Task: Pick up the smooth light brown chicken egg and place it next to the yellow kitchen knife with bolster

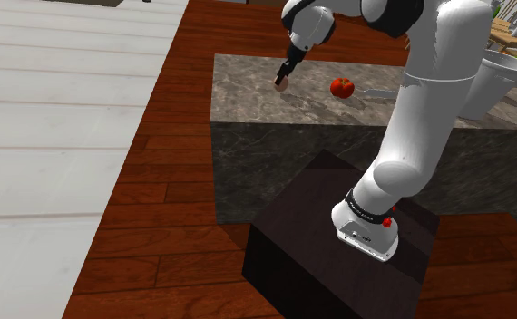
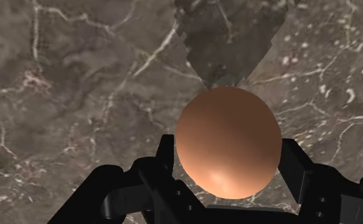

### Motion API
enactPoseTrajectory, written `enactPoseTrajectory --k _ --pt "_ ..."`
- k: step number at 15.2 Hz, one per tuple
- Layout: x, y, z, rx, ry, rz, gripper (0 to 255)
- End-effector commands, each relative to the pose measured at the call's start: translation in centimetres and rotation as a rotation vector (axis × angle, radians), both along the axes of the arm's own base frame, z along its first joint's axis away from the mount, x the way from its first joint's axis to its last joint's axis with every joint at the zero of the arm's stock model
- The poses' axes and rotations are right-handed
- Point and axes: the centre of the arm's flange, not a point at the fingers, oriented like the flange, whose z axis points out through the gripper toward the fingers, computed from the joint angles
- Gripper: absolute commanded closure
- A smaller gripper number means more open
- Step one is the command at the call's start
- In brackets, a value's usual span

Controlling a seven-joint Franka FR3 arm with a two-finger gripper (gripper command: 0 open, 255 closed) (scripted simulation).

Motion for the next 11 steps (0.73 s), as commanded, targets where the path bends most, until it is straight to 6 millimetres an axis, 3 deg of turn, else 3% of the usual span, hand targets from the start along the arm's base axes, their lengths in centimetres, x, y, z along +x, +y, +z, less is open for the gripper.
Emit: enactPoseTrajectory --k 1,11 --pt "0.0 -0.1 1.0 0.0 0.0 0.0 255" --pt "0.0 -0.1 6.3 0.0 0.0 0.0 255"
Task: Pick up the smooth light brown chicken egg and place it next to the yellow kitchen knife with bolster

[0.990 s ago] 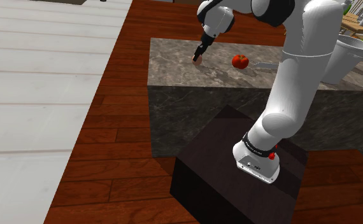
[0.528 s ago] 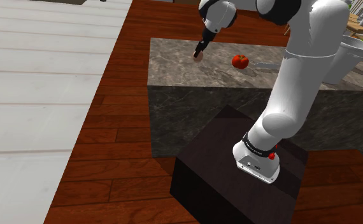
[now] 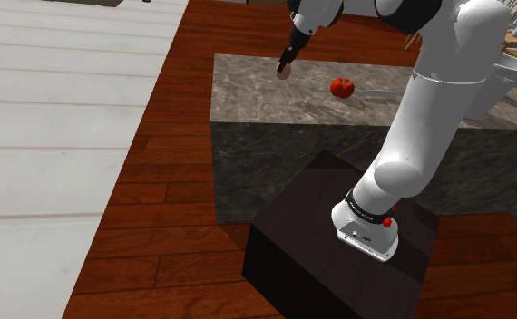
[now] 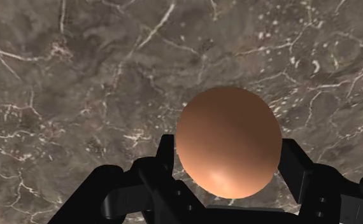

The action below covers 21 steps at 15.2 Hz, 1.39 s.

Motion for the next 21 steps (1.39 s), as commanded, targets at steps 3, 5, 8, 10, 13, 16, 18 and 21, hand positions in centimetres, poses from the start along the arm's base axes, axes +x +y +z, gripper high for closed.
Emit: enactPoseTrajectory --k 3,5,8,10,13,16,18,21 --pt "-0.1 0.0 2.1 0.0 0.0 0.0 255" --pt "-0.1 0.0 3.2 0.0 0.0 0.0 255" --pt "-0.1 0.0 4.7 0.0 0.0 0.0 255" --pt "-0.1 0.0 5.8 0.0 0.0 0.0 255" --pt "-0.1 0.0 7.4 0.0 0.0 0.0 255" --pt "-1.2 -0.8 8.0 0.0 0.0 0.0 255" --pt "-3.3 -2.4 8.0 0.0 0.0 0.0 255" --pt "-6.5 -4.7 8.1 0.0 0.0 0.0 255"
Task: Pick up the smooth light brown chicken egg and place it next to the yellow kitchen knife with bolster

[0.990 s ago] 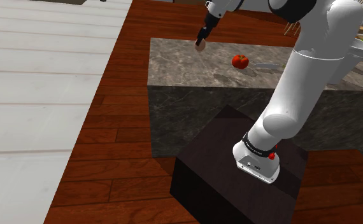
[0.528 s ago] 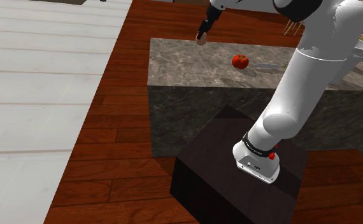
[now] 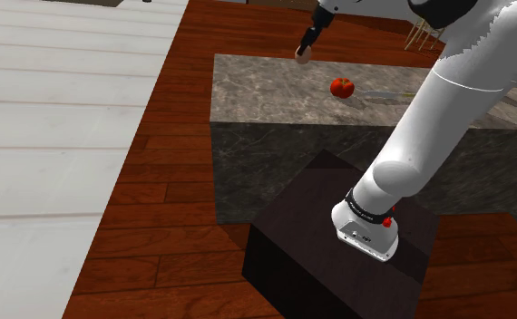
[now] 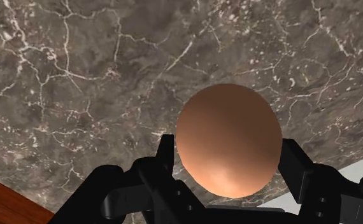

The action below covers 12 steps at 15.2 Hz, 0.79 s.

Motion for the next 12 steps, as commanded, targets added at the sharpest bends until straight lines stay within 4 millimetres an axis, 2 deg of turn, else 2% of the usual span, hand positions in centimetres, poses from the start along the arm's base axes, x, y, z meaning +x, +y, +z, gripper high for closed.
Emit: enactPoseTrajectory --k 1,12 --pt "-2.2 -1.7 0.1 0.0 0.0 0.001 255" --pt "-13.9 -10.3 0.2 0.0 0.0 0.001 255"
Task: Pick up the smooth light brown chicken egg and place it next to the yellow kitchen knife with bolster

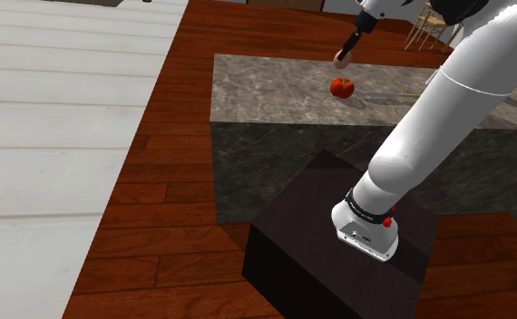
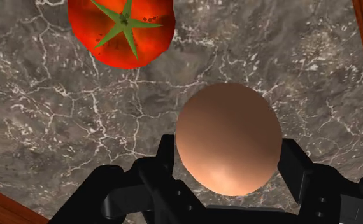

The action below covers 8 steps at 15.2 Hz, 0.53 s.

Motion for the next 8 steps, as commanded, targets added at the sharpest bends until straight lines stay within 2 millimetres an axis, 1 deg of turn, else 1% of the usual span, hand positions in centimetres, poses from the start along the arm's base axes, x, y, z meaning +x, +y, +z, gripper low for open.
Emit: enactPoseTrajectory --k 1,8 --pt "-2.0 -1.3 0.0 0.0 -0.001 0.002 255" --pt "-9.5 -6.8 0.1 0.0 -0.001 0.002 255"
